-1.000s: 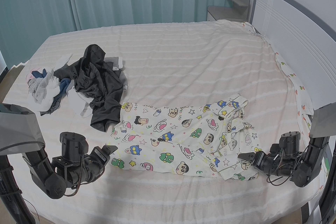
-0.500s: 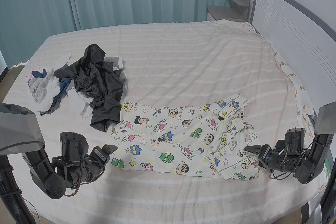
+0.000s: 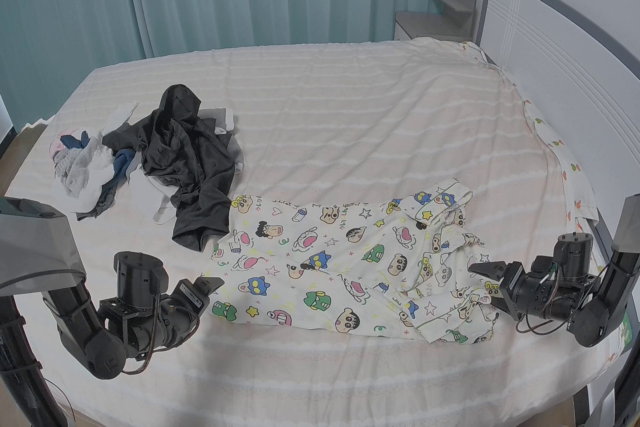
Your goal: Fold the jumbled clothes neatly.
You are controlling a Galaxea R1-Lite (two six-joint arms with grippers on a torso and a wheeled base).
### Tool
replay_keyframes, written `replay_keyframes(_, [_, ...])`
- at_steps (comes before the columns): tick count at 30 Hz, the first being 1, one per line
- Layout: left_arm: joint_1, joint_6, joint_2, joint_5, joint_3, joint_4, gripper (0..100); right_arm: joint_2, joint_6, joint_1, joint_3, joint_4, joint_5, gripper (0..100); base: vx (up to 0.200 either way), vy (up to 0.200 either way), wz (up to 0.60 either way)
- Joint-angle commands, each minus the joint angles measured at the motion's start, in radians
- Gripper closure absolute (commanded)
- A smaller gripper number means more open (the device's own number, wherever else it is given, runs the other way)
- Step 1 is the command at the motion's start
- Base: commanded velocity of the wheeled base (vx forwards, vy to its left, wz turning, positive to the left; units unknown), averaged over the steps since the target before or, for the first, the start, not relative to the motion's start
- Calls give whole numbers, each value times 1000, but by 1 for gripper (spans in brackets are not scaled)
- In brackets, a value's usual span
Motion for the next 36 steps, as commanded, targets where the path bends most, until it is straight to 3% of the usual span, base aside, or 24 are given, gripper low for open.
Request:
replay_keyframes(1, [2, 0, 1, 1, 0, 0, 0, -16, 2, 6, 9, 1, 18, 0, 0, 0, 0])
replay_keyframes(25, [2, 0, 1, 1, 0, 0, 0, 86, 5, 9, -31, 2, 13, 0, 0, 0, 0])
replay_keyframes(26, [2, 1, 1, 1, 0, 0, 0, 89, 5, 11, -30, 1, 9, 100, 0, 0, 0])
replay_keyframes(29, [2, 0, 1, 1, 0, 0, 0, 95, 3, 14, -36, 2, -30, 100, 0, 0, 0])
replay_keyframes(36, [2, 0, 1, 1, 0, 0, 0, 104, 2, 17, -33, 1, -42, 100, 0, 0, 0])
